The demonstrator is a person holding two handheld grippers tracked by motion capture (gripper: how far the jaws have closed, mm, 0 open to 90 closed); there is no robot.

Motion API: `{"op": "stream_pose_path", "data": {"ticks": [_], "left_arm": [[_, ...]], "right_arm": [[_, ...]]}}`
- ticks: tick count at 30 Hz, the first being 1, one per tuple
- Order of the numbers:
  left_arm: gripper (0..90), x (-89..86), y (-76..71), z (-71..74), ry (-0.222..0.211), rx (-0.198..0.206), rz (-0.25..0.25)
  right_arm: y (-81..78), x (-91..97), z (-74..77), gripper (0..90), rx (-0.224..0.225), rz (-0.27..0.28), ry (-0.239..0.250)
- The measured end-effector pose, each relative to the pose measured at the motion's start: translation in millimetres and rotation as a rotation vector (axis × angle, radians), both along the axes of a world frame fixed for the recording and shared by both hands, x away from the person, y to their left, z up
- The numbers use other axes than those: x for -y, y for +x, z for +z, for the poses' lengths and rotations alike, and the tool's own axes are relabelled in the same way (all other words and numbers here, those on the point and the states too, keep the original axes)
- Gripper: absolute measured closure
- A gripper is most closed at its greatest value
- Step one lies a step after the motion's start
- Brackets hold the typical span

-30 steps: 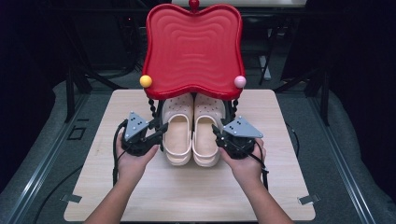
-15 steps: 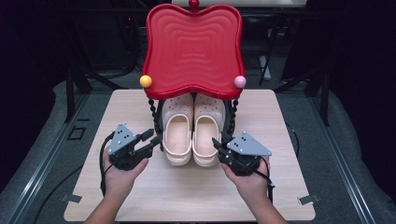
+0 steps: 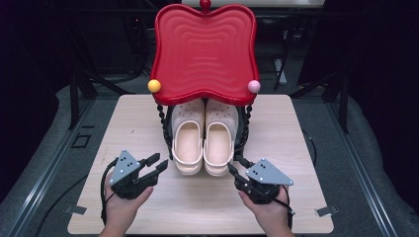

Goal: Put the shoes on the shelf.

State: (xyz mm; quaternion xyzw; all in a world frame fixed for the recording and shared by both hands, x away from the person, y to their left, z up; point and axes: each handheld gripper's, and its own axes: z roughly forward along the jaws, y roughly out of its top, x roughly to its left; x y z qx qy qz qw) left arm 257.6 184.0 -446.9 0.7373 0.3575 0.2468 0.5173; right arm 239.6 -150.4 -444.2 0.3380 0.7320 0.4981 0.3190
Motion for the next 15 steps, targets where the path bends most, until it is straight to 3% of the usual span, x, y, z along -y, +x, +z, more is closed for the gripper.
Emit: {"op": "stream_pose_path", "data": {"ticks": [5,7,11,15], "left_arm": [[62.7,0.9,-4.9,-8.8,-0.003,-0.018,-0.009],[62.8,2.5,-7.4,-12.7,-0.001,-0.027,-0.022],[67.1,7.8,-12.7,-23.8,0.008,-0.063,-0.041],[75.8,16.3,-11.8,-37.8,0.04,-0.094,-0.057]], "right_arm": [[-7.6,-0.8,-6.9,60.1,0.0,0.007,-0.003],[-10.6,-1.4,-10.5,64.1,-0.009,0.019,0.0],[-17.0,-4.1,-20.9,74.3,-0.063,0.049,-0.007],[-15.1,-11.9,-39.9,84.2,-0.137,0.075,-0.062]]}}
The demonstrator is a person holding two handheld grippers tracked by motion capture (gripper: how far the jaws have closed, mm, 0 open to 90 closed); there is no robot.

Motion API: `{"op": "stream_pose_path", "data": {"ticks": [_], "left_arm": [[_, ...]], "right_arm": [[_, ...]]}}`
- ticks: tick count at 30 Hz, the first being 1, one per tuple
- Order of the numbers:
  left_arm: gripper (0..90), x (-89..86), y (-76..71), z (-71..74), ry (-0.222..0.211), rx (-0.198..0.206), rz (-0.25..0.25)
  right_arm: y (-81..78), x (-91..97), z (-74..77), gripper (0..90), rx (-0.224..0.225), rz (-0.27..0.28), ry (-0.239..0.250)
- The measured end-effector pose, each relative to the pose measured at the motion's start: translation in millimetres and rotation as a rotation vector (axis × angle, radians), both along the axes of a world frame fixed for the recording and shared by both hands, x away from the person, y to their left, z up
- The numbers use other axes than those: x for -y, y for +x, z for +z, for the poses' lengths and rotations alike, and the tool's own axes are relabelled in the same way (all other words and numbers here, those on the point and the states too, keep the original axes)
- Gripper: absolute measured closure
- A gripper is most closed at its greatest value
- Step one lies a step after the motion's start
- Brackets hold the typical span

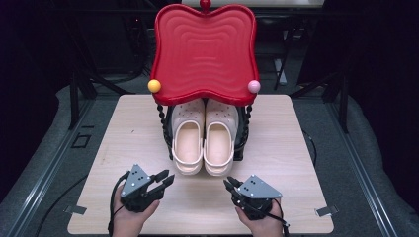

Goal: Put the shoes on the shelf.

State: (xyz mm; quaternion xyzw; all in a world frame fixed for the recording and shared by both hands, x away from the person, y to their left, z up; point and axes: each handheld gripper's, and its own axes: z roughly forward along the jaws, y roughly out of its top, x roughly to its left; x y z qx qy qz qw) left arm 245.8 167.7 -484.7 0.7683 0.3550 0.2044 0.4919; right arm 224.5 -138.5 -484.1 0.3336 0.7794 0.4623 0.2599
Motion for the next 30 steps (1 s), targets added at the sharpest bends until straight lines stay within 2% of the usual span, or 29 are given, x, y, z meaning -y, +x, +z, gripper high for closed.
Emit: {"op": "stream_pose_path", "data": {"ticks": [1,4,7,10,14,15,17,20,21,23,26,30], "left_arm": [[77.5,1.8,0.9,-3.3,0.011,-0.007,-0.002],[82.7,7.6,4.7,-12.3,0.022,-0.026,-0.002],[86.2,13.1,8.5,-19.0,0.034,-0.048,-0.007],[87.9,17.9,12.8,-24.1,0.043,-0.065,-0.006],[88.5,23.2,16.8,-28.1,0.062,-0.071,0.002],[88.6,23.2,16.8,-28.1,0.062,-0.071,0.002],[88.6,24.6,18.0,-29.5,0.064,-0.071,0.011],[89.1,25.3,20.3,-29.7,0.056,-0.074,0.021],[89.5,25.3,20.4,-29.8,0.054,-0.074,0.023],[89.9,25.0,20.4,-29.8,0.054,-0.075,0.023],[90.0,23.7,20.0,-28.1,0.057,-0.068,0.036],[90.0,21.8,22.6,-24.0,0.052,-0.068,0.053]], "right_arm": [[1.7,-1.5,-4.4,86.2,-0.026,0.004,-0.009],[6.8,-5.6,-13.7,89.8,-0.06,0.009,-0.024],[12.3,-7.5,-18.3,89.9,-0.065,0.007,-0.021],[17.1,-6.8,-21.1,90.0,-0.091,0.004,-0.029],[23.7,-7.7,-25.0,90.0,-0.116,0.002,-0.034],[25.6,-9.2,-26.6,90.0,-0.1,-0.004,-0.021],[29.0,-11.1,-27.7,90.0,-0.104,-0.001,-0.015],[32.5,-13.1,-28.7,90.0,-0.126,-0.006,-0.039],[33.8,-14.0,-30.2,90.0,-0.109,-0.014,-0.044],[34.1,-12.2,-28.9,90.0,-0.113,-0.024,-0.057],[35.6,-10.6,-28.8,90.0,-0.09,-0.035,-0.044],[34.9,-7.6,-24.2,90.0,-0.082,-0.066,-0.05]]}}
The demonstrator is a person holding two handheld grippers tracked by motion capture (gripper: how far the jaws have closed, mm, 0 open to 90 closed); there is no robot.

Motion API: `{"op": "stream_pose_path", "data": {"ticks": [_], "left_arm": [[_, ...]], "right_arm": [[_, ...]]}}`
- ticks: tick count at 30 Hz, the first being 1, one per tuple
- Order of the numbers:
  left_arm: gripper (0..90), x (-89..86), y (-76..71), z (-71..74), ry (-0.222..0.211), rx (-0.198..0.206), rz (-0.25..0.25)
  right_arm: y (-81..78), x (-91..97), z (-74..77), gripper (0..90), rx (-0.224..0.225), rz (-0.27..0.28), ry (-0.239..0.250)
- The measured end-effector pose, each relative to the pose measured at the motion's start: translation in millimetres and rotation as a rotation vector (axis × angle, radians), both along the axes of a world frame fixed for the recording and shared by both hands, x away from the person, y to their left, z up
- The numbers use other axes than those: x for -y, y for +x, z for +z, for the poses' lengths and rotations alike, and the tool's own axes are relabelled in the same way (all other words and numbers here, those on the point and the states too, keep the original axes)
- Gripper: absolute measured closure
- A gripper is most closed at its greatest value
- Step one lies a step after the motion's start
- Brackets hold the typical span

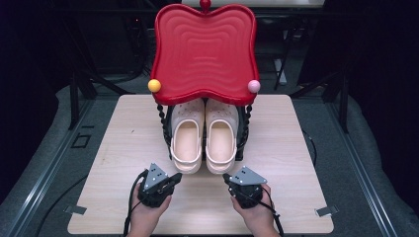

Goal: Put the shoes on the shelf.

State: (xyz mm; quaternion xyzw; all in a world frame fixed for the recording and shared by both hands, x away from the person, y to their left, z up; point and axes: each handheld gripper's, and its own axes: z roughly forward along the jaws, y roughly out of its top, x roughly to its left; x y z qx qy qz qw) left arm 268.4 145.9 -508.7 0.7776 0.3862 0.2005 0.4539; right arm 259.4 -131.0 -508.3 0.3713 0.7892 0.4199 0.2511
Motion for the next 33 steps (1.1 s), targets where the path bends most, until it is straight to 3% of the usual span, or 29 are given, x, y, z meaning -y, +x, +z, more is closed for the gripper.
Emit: {"op": "stream_pose_path", "data": {"ticks": [8,9,18,23,28,33], "left_arm": [[90.0,2.6,15.8,15.2,0.015,0.02,0.016],[90.0,2.9,18.7,17.1,0.019,0.026,0.018],[90.0,8.1,45.2,30.4,0.034,0.046,0.031],[90.0,10.0,54.7,33.1,0.029,0.042,0.044],[90.0,13.2,66.8,32.3,0.052,0.036,0.056],[90.0,16.4,75.3,31.7,0.029,0.015,0.069]], "right_arm": [[14.7,7.5,10.5,90.0,0.005,-0.046,0.01],[18.1,6.6,10.6,90.0,0.024,-0.053,0.022],[42.6,-2.1,19.8,90.0,0.047,-0.059,0.002],[52.5,-3.6,22.5,90.0,0.046,-0.069,0.006],[65.5,-4.5,26.3,90.0,0.062,-0.087,0.003],[72.5,-4.1,28.4,90.0,0.052,-0.096,0.022]]}}
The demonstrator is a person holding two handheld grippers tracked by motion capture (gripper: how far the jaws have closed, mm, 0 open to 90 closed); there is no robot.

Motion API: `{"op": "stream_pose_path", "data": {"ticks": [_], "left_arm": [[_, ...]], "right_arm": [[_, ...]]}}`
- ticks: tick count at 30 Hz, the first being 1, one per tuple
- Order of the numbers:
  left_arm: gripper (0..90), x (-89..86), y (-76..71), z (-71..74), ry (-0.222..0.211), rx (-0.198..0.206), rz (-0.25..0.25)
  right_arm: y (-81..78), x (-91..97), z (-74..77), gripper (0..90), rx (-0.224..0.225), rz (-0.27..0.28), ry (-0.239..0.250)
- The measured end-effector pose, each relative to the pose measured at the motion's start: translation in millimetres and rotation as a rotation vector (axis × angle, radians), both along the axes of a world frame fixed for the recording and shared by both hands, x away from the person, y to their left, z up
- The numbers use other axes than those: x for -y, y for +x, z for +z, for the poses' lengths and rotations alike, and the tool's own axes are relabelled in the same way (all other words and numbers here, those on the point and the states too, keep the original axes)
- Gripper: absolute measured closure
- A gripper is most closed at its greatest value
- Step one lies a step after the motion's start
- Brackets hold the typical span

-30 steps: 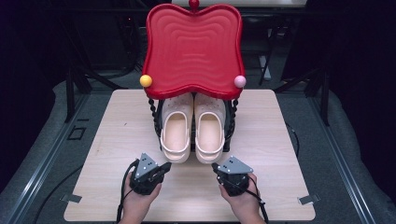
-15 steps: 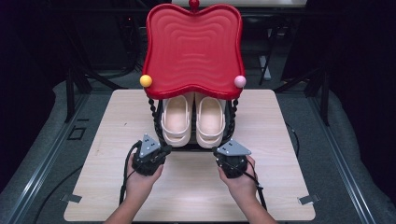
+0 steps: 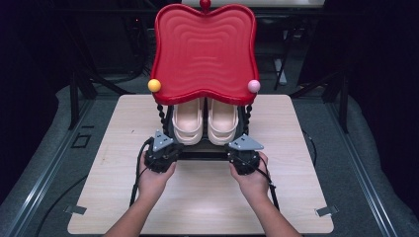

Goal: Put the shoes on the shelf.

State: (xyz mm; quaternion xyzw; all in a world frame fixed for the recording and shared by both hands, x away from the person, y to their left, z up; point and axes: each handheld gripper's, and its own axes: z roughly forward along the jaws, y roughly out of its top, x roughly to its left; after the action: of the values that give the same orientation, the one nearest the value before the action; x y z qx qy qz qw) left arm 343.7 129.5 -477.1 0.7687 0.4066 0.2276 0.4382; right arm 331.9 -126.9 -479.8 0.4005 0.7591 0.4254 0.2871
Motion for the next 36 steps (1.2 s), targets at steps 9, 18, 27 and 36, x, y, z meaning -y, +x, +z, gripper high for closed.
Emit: {"op": "stream_pose_path", "data": {"ticks": [9,18,27,36], "left_arm": [[90.0,8.1,7.2,-5.1,0.036,-0.015,0.001],[90.0,11.0,12.8,-9.9,0.024,-0.032,0.013],[90.0,11.8,14.2,-11.2,0.029,-0.028,0.022],[89.8,-2.1,-0.4,-10.2,0.009,-0.003,0.011]], "right_arm": [[7.5,-0.9,-5.1,90.0,-0.012,-0.016,-0.003],[12.6,-4.8,-9.2,90.0,-0.049,-0.012,-0.001],[14.9,-9.8,-12.5,90.0,-0.041,-0.019,0.008],[-2.0,-1.1,-13.0,90.0,-0.008,-0.009,-0.01]]}}
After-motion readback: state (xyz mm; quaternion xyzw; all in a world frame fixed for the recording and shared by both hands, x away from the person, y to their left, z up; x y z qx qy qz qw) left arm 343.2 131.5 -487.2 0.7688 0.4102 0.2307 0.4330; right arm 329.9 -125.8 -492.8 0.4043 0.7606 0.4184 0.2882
